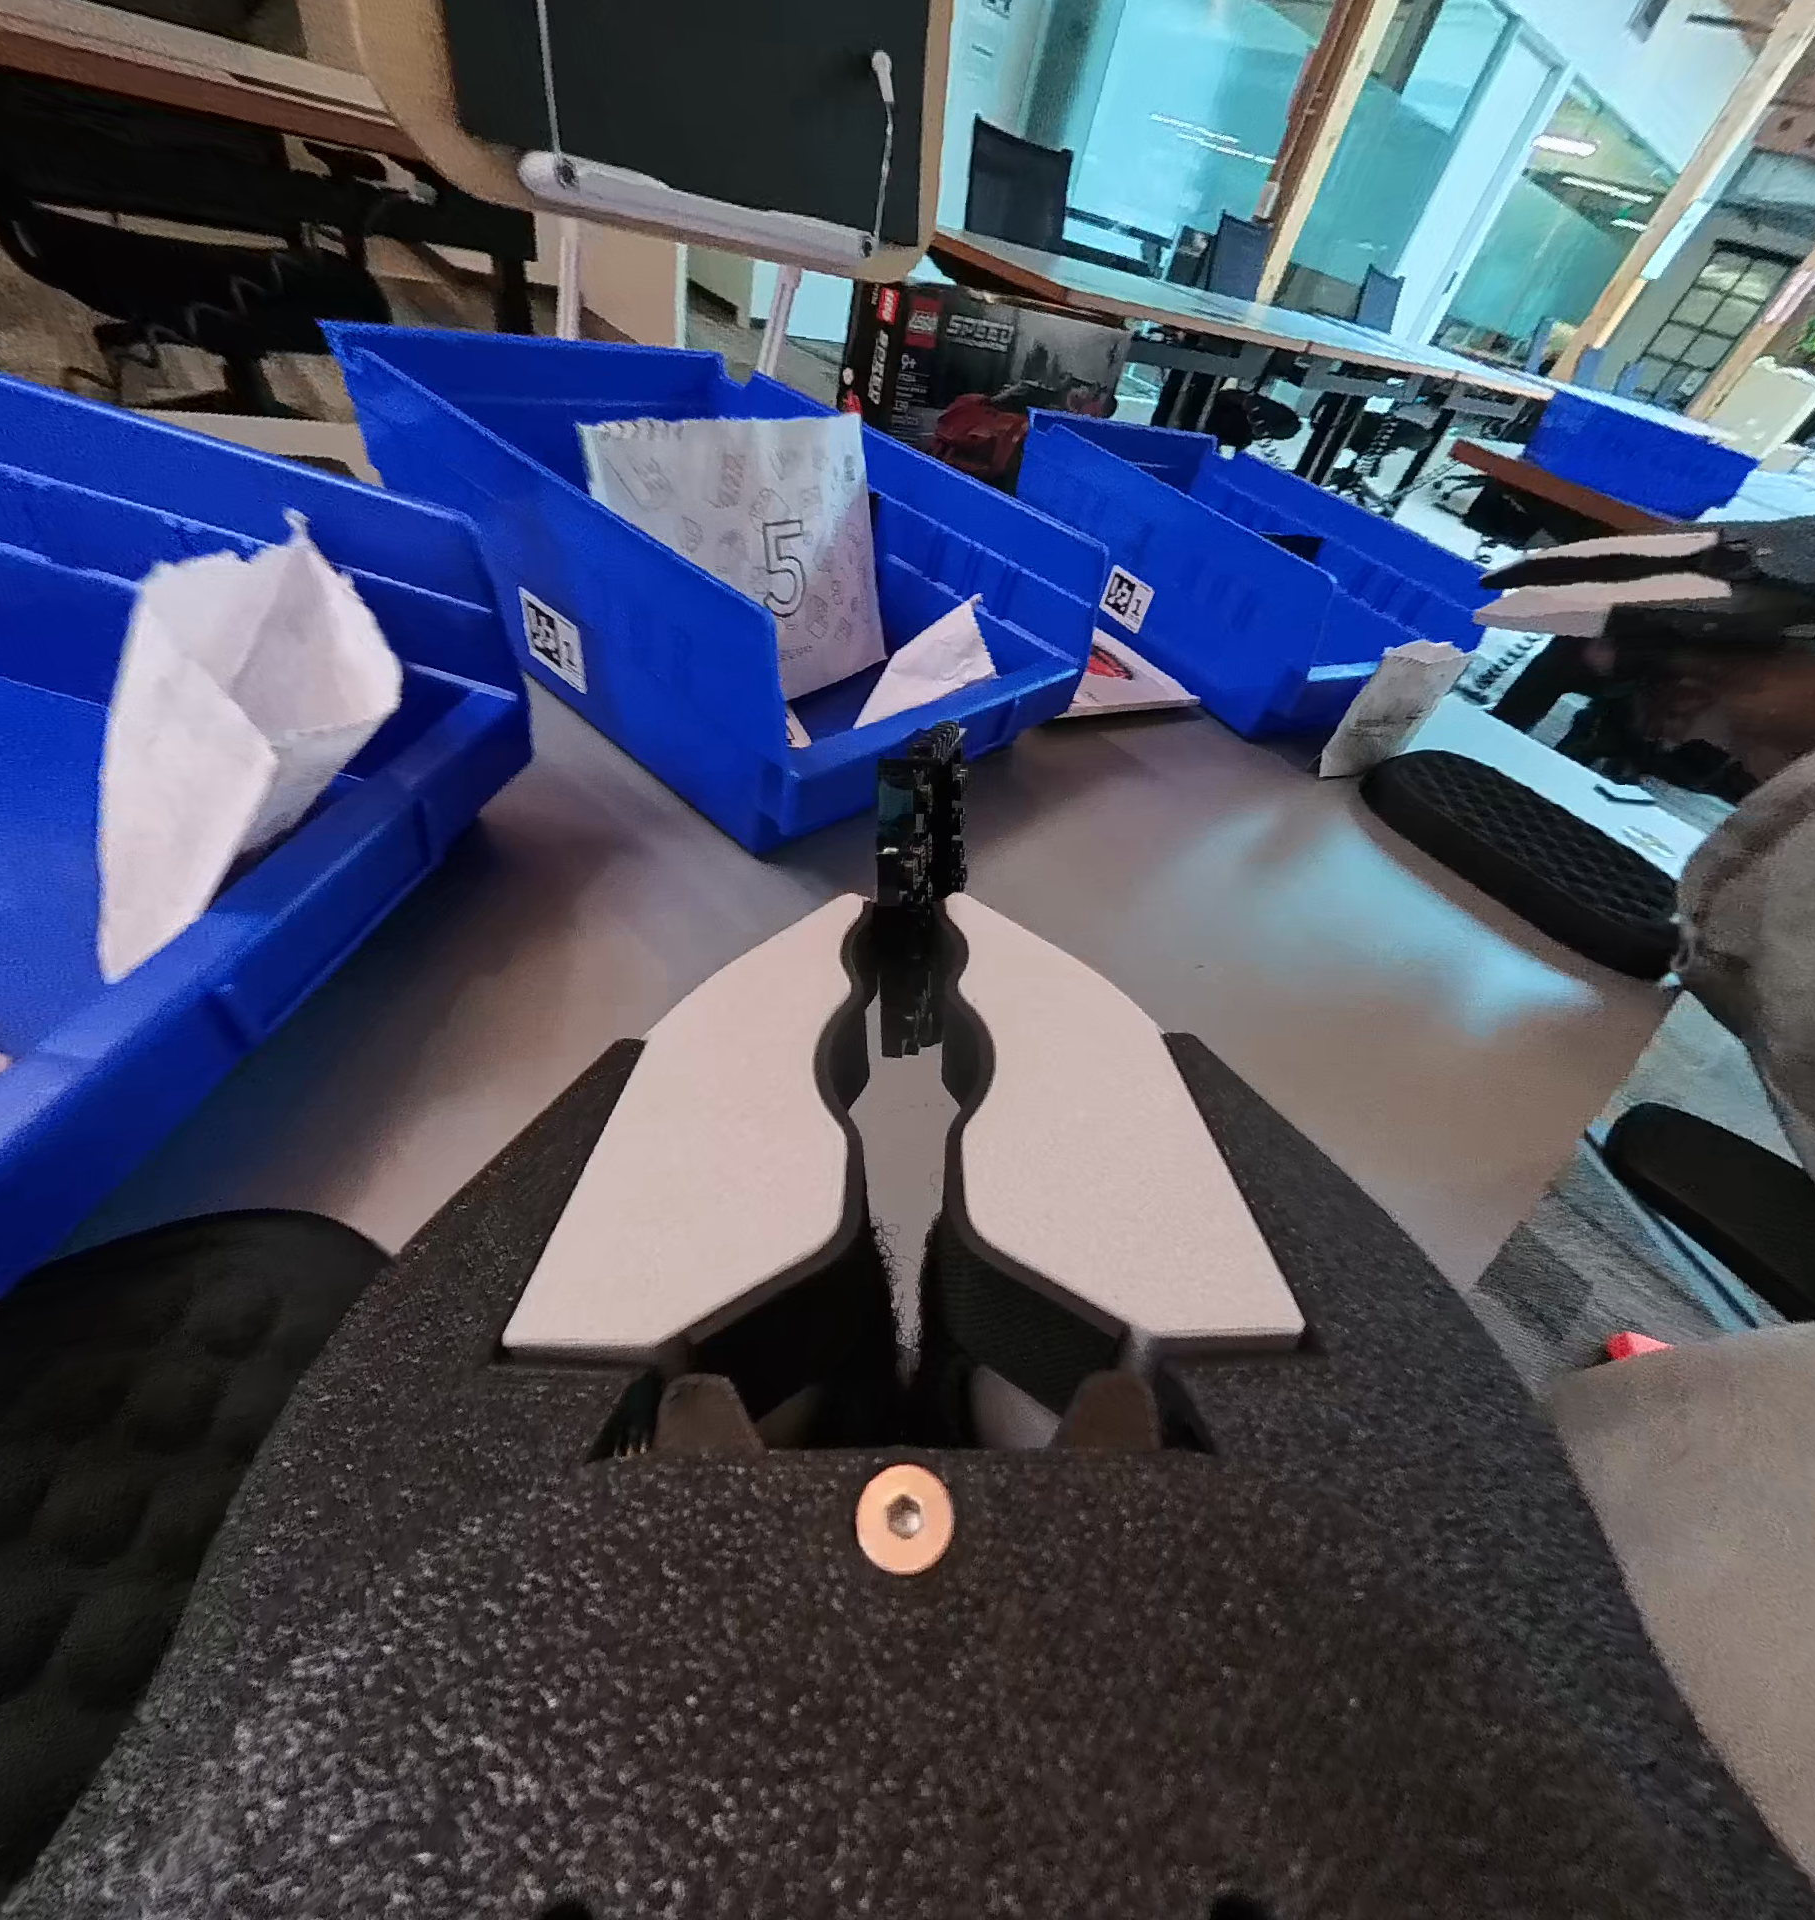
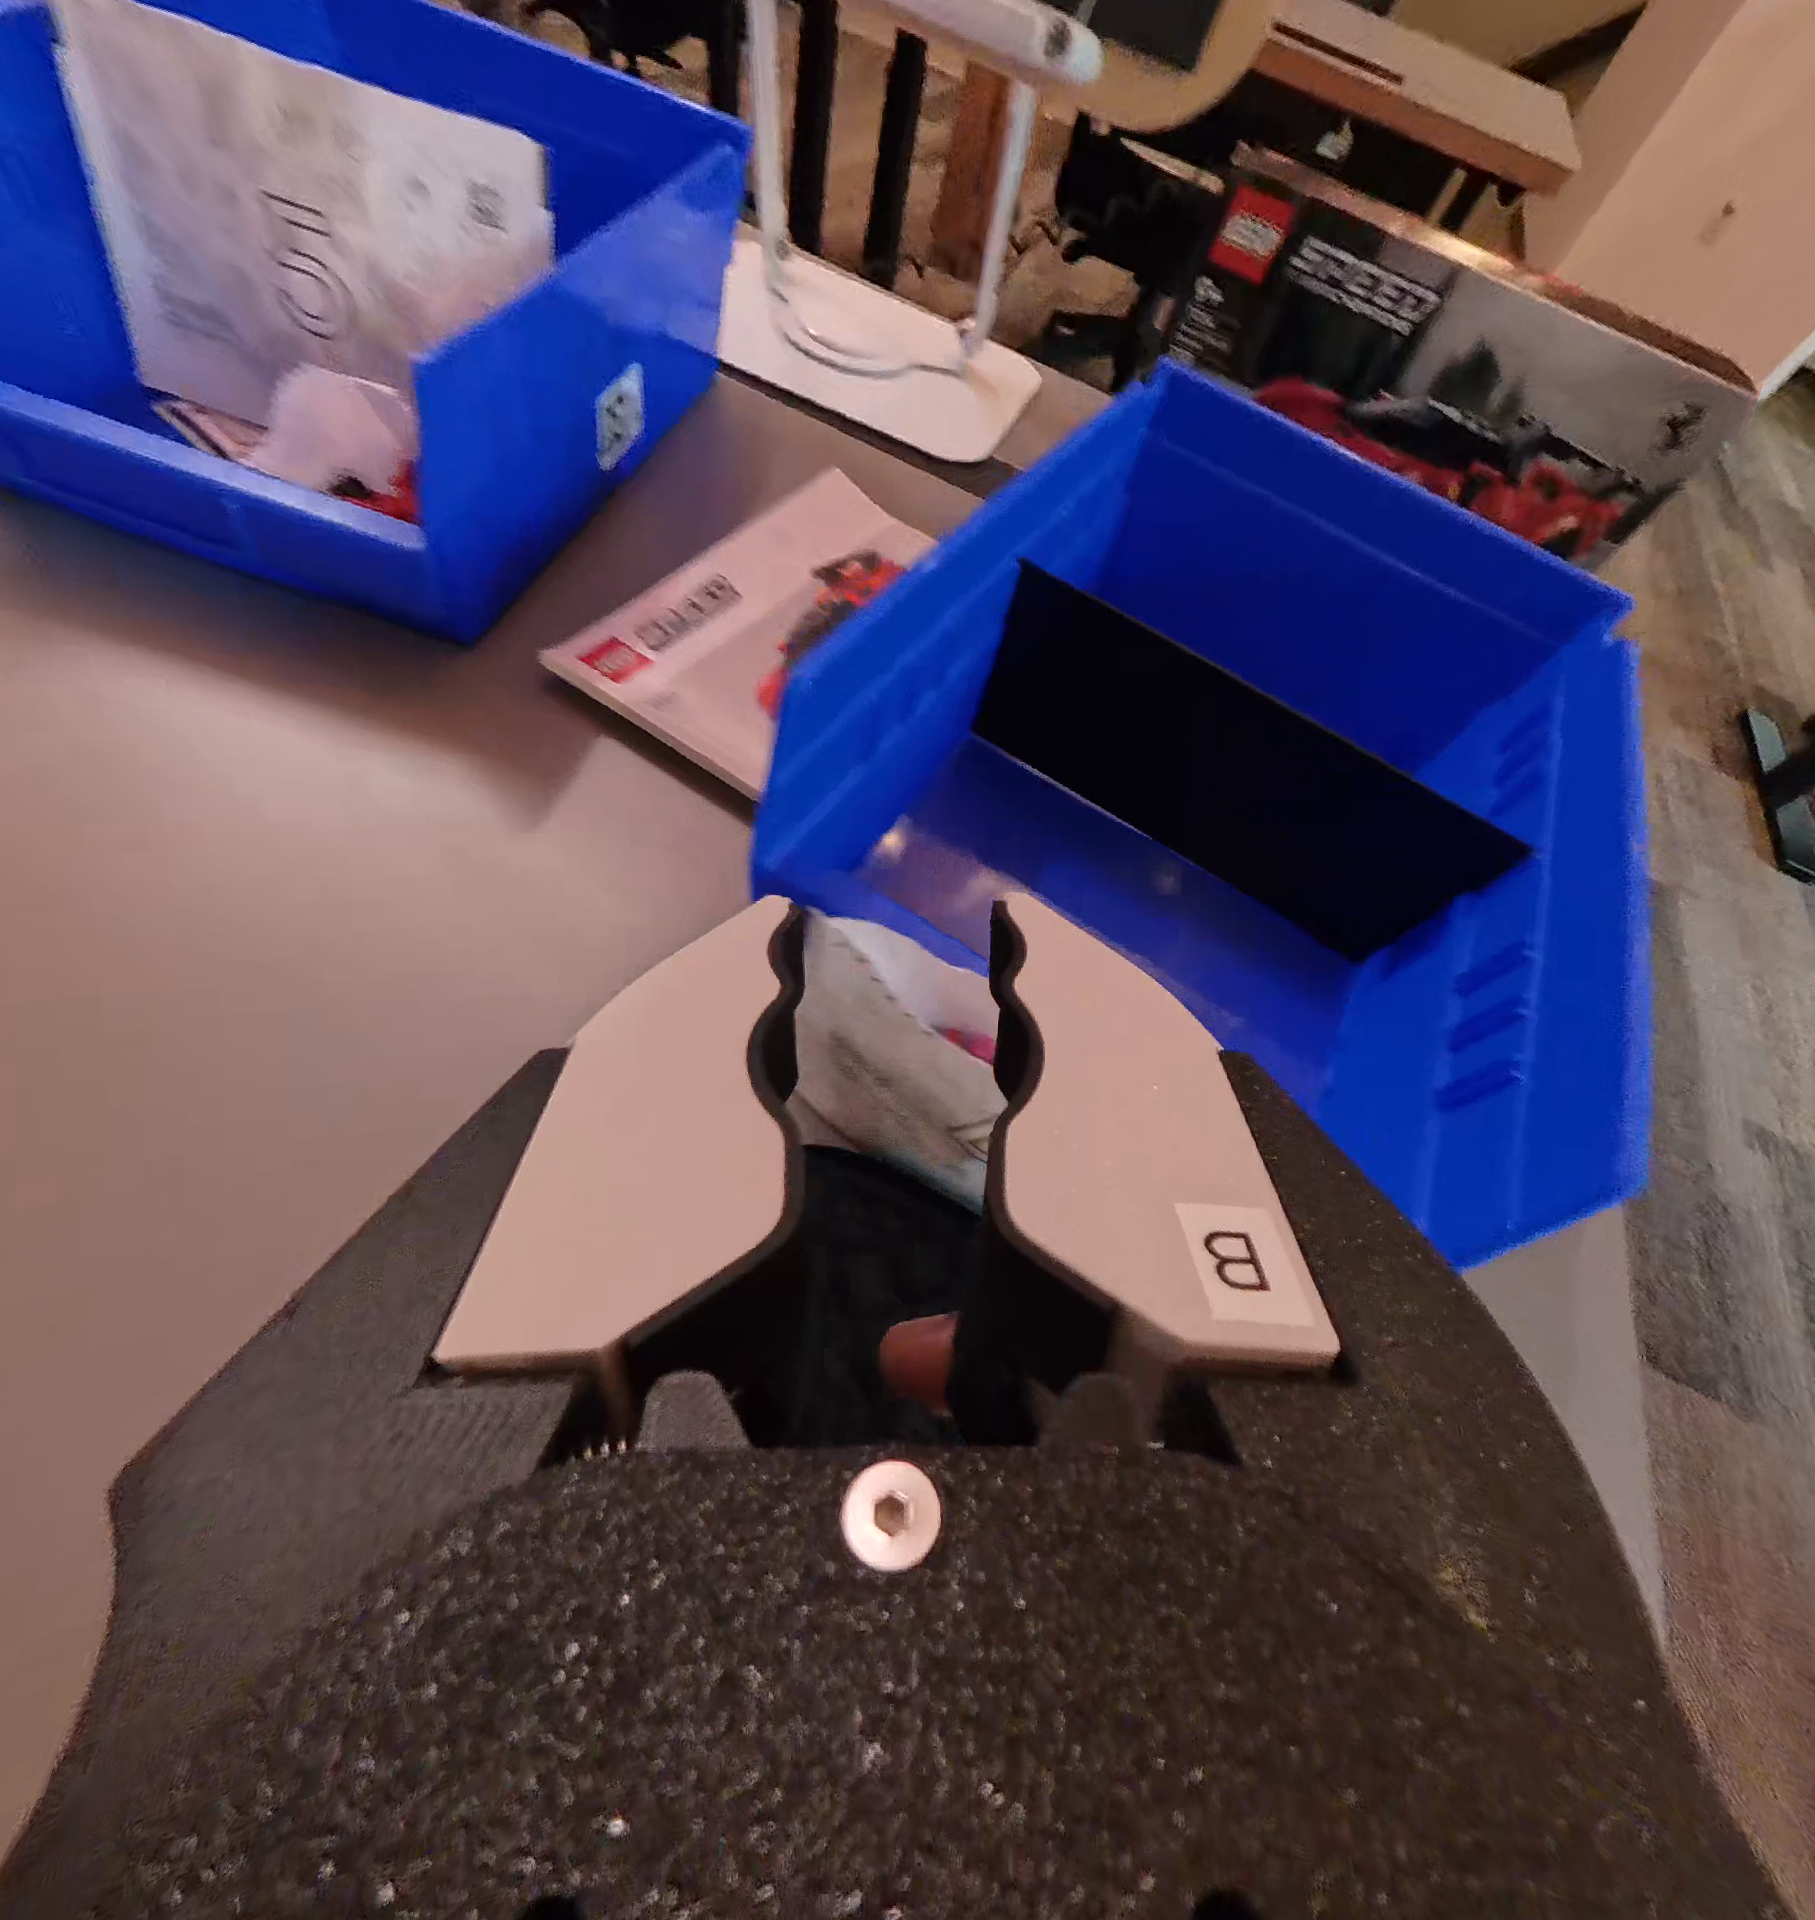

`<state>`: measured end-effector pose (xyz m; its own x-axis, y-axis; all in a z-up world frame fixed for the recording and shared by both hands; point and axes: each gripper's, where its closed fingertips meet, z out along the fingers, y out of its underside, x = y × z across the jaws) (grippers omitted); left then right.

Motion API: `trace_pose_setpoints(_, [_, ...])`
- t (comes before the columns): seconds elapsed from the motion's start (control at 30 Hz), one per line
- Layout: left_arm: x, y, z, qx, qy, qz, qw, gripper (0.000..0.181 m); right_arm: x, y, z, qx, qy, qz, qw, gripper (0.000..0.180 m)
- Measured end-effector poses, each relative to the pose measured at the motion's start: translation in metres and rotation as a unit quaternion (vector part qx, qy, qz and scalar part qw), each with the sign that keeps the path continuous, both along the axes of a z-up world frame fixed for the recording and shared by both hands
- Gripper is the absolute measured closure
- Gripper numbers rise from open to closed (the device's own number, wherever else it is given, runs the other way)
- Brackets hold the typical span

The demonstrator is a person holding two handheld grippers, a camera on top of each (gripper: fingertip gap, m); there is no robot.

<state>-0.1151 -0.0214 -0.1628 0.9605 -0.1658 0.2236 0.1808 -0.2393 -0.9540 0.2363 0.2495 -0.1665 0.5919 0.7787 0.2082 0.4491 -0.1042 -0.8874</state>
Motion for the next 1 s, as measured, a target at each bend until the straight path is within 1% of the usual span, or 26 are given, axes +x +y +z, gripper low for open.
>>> trace_pose_setpoints(0.13, [-0.028,-0.005,0.012,0.003,0.025,0.035,0.999,0.172,-0.029,-0.032,0.000,0.003,-0.009,0.039,0.999,0.145])
trace_pose_setpoints(0.27, [-0.068,-0.021,0.031,0.004,0.061,0.093,0.994,0.172,-0.052,-0.055,0.000,0.007,-0.010,0.068,0.998,0.145])
trace_pose_setpoints(0.43, [-0.136,-0.038,0.054,-0.002,0.076,0.191,0.979,0.172,-0.061,-0.062,-0.009,0.012,-0.032,0.068,0.997,0.145])
trace_pose_setpoints(0.57, [-0.210,-0.045,0.069,-0.011,0.099,0.290,0.952,0.172,-0.064,-0.063,-0.013,0.013,-0.040,0.068,0.997,0.145])
trace_pose_setpoints(0.63, [-0.234,-0.041,0.074,-0.009,0.088,0.317,0.944,0.172,-0.066,-0.064,-0.012,0.013,-0.035,0.069,0.997,0.145])
trace_pose_setpoints(0.77, [-0.272,-0.025,0.062,-0.033,0.059,0.340,0.938,0.173,-0.066,-0.064,-0.007,0.019,-0.032,0.066,0.997,0.145])
trace_pose_setpoints(0.87, [-0.277,-0.014,0.046,-0.056,0.017,0.342,0.938,0.172,-0.065,-0.065,-0.003,0.025,-0.032,0.067,0.997,0.145])
trace_pose_setpoints(0.97, [-0.283,-0.003,0.040,-0.058,-0.010,0.344,0.937,0.172,-0.064,-0.066,-0.001,0.031,-0.038,0.066,0.997,0.145])
trace_pose_setpoints(1.0, [-0.282,0.001,0.039,-0.059,-0.012,0.341,0.938,0.168,-0.064,-0.066,-0.001,0.032,-0.042,0.065,0.997,0.145])
